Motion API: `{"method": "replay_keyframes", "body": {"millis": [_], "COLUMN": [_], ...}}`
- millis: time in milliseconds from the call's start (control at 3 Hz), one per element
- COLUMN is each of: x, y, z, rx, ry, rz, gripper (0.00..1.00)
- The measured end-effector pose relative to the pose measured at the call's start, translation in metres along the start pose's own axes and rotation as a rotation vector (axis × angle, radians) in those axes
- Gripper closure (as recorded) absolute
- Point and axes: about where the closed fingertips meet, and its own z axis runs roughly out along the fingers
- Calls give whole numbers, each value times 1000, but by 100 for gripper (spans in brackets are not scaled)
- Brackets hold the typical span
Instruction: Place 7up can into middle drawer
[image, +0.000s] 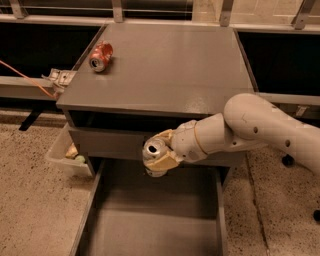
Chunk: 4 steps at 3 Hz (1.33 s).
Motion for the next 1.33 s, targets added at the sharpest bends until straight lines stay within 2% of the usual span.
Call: {"method": "replay_keyframes", "body": {"millis": [667, 1000, 1333], "x": [-4, 10, 34], "y": [9, 27, 53], "z": [10, 24, 35], "rx": [-19, -27, -6], "ry": [15, 12, 19], "rz": [19, 58, 94], "gripper": [100, 100, 100]}}
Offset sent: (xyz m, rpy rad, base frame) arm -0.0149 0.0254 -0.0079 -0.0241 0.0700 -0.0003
